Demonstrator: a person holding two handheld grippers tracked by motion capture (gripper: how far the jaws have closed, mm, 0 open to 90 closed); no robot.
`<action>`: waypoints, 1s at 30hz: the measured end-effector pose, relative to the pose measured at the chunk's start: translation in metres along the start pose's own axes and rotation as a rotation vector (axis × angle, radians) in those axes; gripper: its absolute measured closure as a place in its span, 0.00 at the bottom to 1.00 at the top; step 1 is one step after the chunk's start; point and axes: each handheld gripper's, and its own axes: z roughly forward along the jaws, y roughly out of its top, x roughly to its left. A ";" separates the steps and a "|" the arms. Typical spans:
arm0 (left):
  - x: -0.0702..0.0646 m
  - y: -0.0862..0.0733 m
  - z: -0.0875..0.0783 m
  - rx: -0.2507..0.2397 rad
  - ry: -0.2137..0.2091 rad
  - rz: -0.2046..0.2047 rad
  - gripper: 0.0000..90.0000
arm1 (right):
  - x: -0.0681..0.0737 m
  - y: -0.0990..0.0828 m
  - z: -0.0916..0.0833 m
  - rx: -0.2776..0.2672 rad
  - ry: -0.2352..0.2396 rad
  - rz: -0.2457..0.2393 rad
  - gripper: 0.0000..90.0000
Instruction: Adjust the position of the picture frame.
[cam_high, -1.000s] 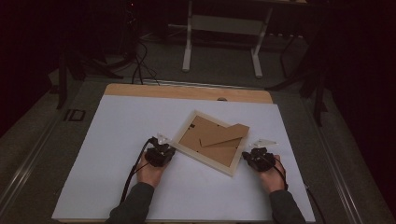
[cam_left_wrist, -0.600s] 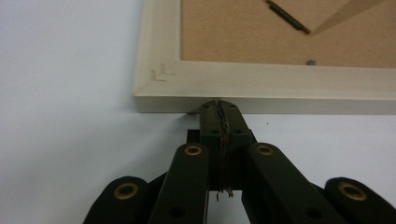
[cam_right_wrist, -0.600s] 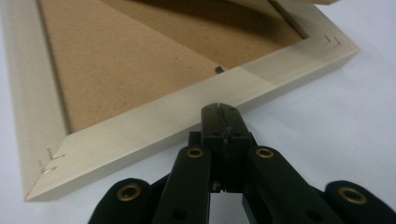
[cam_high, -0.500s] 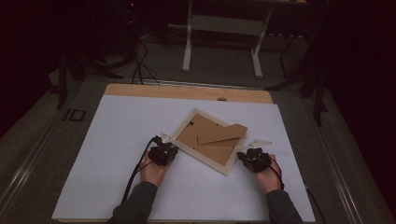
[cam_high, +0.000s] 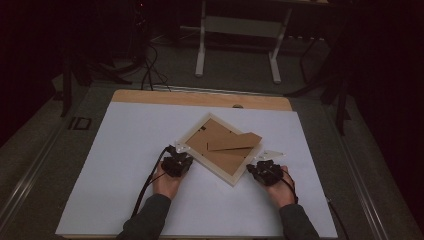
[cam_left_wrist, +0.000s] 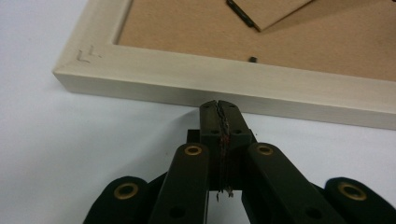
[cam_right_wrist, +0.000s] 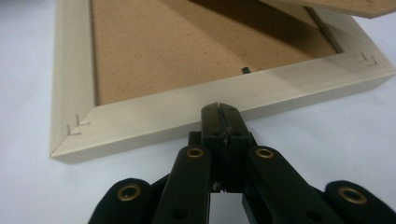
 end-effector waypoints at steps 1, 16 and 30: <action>0.000 0.000 0.000 0.000 0.000 0.000 1.00 | 0.002 0.001 0.001 0.000 0.003 -0.002 1.00; 0.002 0.001 0.001 -0.005 0.009 -0.014 1.00 | 0.022 0.012 0.015 0.001 0.030 -0.098 1.00; 0.008 0.002 -0.001 -0.019 0.006 -0.045 1.00 | -0.035 0.006 0.008 -0.043 -0.093 0.063 1.00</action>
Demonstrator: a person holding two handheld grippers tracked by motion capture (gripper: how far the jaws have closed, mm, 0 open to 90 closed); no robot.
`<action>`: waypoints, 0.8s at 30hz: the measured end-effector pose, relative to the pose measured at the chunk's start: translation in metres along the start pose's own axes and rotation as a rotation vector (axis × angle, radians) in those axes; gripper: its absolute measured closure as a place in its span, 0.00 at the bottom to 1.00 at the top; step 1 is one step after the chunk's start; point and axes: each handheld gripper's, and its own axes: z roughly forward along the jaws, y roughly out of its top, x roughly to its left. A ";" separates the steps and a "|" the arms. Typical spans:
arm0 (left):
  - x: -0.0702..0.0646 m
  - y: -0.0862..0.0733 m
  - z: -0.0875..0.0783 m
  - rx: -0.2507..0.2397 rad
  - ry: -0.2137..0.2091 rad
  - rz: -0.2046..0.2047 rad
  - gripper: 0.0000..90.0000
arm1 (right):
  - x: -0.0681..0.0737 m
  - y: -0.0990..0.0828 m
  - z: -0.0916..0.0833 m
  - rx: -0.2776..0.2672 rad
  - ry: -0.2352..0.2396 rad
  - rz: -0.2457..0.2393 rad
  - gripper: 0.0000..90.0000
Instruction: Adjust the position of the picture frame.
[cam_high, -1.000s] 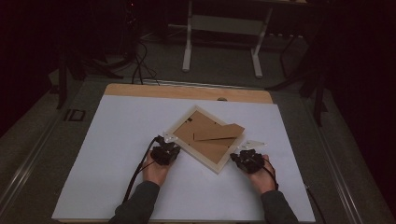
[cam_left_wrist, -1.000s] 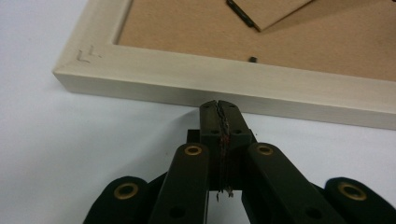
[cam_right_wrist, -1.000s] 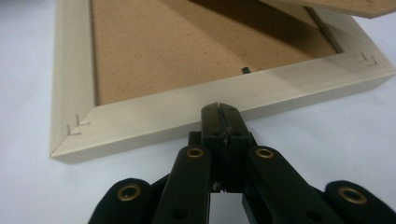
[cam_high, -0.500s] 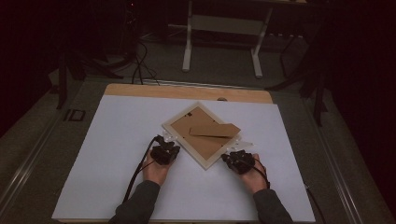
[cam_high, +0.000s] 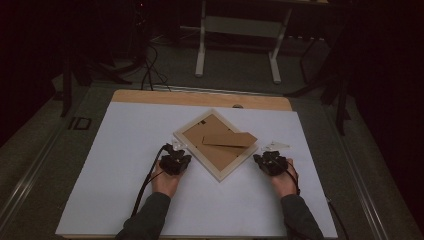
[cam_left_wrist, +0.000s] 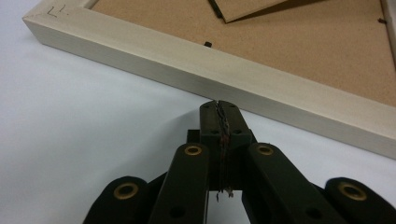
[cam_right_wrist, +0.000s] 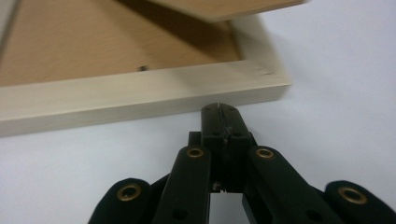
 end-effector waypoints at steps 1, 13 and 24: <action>0.000 0.000 0.000 0.000 0.000 0.000 1.00 | -0.003 0.001 0.000 -0.002 -0.010 0.007 1.00; -0.002 0.002 0.004 0.007 0.003 0.005 1.00 | -0.032 0.011 0.011 -0.024 -0.058 0.077 1.00; -0.007 0.003 0.007 0.007 0.001 0.017 1.00 | -0.036 0.017 0.028 -0.036 -0.120 0.114 1.00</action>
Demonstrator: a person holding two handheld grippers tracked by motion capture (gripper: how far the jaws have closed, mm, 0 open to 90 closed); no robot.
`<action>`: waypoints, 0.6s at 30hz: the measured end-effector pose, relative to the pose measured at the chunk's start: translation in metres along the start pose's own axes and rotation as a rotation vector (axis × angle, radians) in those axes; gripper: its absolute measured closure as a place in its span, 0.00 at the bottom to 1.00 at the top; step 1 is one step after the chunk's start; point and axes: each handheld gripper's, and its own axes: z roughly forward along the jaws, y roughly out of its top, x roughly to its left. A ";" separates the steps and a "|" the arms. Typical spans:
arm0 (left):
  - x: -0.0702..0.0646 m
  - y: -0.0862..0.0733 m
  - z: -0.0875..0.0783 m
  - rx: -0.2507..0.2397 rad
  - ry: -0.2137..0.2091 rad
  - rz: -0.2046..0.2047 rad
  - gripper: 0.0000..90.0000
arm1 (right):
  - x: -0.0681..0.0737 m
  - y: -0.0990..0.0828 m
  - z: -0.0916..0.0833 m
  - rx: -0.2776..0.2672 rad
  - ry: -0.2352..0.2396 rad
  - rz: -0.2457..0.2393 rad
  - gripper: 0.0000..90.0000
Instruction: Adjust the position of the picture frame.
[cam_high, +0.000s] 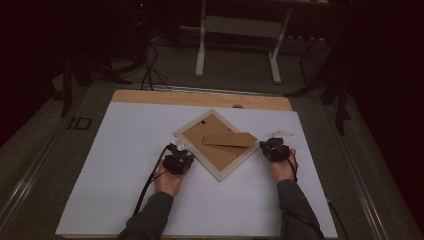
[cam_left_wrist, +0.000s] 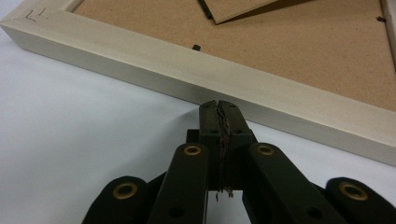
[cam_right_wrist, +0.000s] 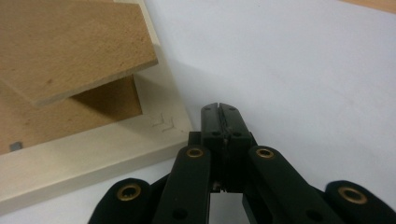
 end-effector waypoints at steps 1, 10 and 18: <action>0.000 0.000 0.000 0.000 0.000 -0.001 1.00 | 0.001 0.001 0.001 0.002 0.002 0.000 1.00; -0.001 0.001 0.002 0.003 -0.009 -0.019 1.00 | 0.005 0.014 0.009 0.049 -0.006 -0.031 1.00; -0.001 0.002 0.002 0.003 -0.010 -0.015 1.00 | 0.004 0.009 0.013 0.069 0.021 -0.009 1.00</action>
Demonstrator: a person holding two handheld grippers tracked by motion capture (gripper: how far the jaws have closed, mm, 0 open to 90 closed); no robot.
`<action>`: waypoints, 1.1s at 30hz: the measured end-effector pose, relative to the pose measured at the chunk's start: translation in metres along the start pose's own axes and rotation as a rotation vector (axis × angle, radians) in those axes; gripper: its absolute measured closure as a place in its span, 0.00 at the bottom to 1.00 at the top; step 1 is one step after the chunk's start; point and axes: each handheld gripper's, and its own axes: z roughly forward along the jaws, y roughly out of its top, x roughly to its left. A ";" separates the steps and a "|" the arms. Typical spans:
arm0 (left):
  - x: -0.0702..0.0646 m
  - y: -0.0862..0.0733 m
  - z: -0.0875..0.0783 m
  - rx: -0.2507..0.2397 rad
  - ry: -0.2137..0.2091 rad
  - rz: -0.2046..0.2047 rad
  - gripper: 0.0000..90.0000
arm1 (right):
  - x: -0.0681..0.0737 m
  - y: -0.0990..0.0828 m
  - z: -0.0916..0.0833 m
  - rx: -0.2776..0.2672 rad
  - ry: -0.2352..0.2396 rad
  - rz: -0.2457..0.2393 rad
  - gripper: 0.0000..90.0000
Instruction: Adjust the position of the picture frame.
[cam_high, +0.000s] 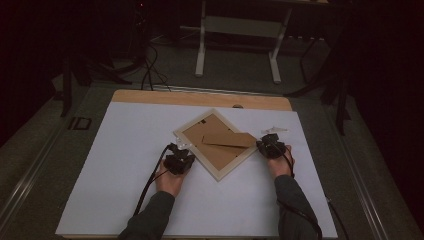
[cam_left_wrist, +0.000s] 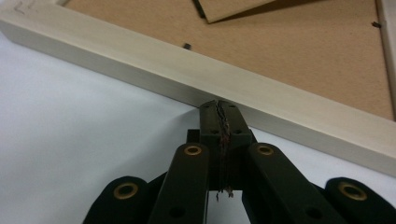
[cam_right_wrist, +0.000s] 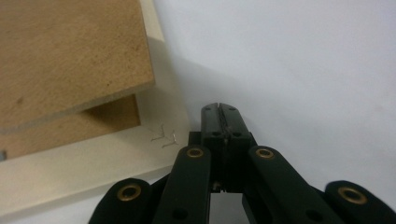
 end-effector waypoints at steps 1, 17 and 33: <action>0.000 0.000 0.000 0.001 -0.001 0.006 1.00 | 0.001 0.000 0.000 0.000 0.004 -0.005 1.00; 0.001 0.001 0.000 0.010 -0.010 0.010 1.00 | 0.017 -0.006 -0.007 0.004 0.044 -0.067 1.00; 0.003 0.001 -0.001 0.016 -0.008 0.016 1.00 | 0.019 -0.020 -0.019 -0.003 0.109 -0.054 1.00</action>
